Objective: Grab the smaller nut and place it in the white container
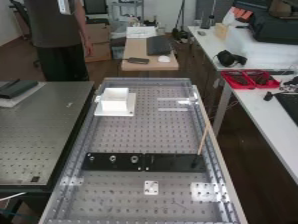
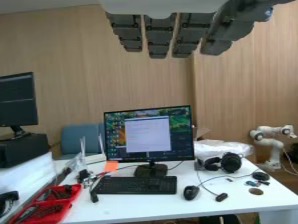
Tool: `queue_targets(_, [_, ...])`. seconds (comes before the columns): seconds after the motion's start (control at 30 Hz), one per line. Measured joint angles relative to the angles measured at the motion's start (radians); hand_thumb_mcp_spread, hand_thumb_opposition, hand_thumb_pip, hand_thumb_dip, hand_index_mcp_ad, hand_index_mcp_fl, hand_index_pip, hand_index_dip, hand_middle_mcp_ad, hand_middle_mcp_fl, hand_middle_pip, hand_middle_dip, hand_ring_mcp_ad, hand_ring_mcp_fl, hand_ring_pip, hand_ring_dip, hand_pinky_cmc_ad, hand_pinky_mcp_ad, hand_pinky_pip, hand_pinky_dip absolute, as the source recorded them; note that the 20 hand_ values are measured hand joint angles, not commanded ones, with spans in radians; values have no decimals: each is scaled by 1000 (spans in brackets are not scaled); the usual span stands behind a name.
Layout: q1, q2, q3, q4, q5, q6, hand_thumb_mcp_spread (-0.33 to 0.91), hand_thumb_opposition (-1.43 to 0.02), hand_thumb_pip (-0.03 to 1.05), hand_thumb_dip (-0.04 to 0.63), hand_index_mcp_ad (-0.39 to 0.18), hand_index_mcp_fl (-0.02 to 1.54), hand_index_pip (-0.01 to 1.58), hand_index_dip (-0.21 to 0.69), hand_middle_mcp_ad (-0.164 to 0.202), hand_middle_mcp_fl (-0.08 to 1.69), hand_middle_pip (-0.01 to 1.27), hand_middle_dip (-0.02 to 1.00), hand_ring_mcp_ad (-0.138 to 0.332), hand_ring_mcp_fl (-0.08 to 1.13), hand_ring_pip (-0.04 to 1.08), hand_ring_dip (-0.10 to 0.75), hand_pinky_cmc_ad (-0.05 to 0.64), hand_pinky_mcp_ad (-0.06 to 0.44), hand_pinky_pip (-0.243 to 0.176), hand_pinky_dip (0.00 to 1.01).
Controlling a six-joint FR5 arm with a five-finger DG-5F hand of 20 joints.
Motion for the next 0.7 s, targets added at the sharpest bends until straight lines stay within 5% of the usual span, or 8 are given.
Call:
queue_targets(0.17, [0, 4, -5, 3, 2, -2, 7, -24, 24, 3, 2, 24, 7, 16, 24, 5, 14, 24, 37, 14, 9, 12, 47, 47, -10, 23])
queue_targets(0.3, [1, 6, -5, 0, 3, -2, 269, -340, 309, 52, 5, 23, 31, 16, 16, 5, 73, 58, 35, 5, 72, 14, 101, 112, -10, 201])
queue_targets(0.43, [3, 7, -6, -2, 6, 1, 305, -555, 293, 54, 0, 19, 59, 23, 19, 10, 108, 113, 75, 2, 119, 23, 216, 202, -40, 393])
queue_targets(0.57, [5, 7, -8, -5, 9, 3, 305, -637, 290, 51, 0, 24, 70, 31, 16, 5, 119, 141, 99, 0, 136, 24, 284, 265, -58, 459])
queue_targets(0.7, [6, 10, -18, -8, 14, 1, 311, -681, 295, 51, 0, 23, 75, 33, 23, 10, 124, 157, 124, 0, 147, 37, 312, 278, -63, 522])
